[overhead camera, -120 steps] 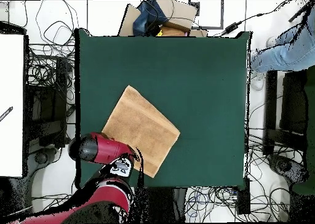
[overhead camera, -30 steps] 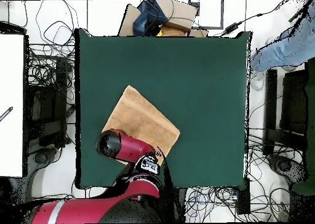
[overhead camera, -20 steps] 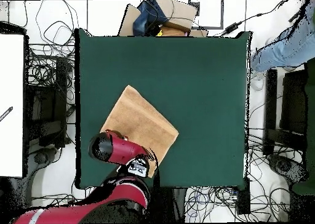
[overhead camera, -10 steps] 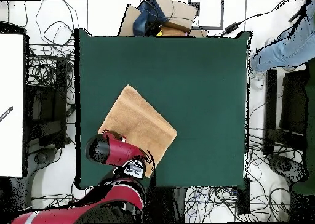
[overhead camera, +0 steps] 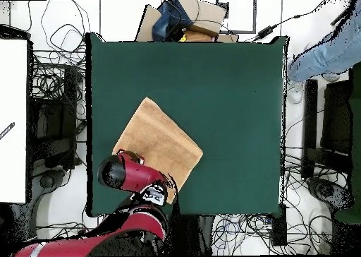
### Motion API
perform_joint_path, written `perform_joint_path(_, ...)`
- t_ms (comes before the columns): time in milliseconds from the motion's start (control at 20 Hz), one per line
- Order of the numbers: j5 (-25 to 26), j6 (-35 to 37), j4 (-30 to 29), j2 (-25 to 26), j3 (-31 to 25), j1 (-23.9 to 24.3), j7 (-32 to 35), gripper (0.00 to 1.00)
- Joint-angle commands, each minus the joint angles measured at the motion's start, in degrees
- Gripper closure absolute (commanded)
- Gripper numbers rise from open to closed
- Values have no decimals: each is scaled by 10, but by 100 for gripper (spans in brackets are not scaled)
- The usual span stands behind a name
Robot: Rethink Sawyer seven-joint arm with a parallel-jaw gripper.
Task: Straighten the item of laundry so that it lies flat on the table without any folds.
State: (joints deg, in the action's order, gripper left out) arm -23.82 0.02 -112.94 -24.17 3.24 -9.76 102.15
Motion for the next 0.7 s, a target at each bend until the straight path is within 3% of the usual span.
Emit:
perform_joint_path(50, -48, -9, -21, 22, -118, -31, 189, 100)
perform_joint_path(700, -129, 43, -10, -5, -87, -107, 200, 100)
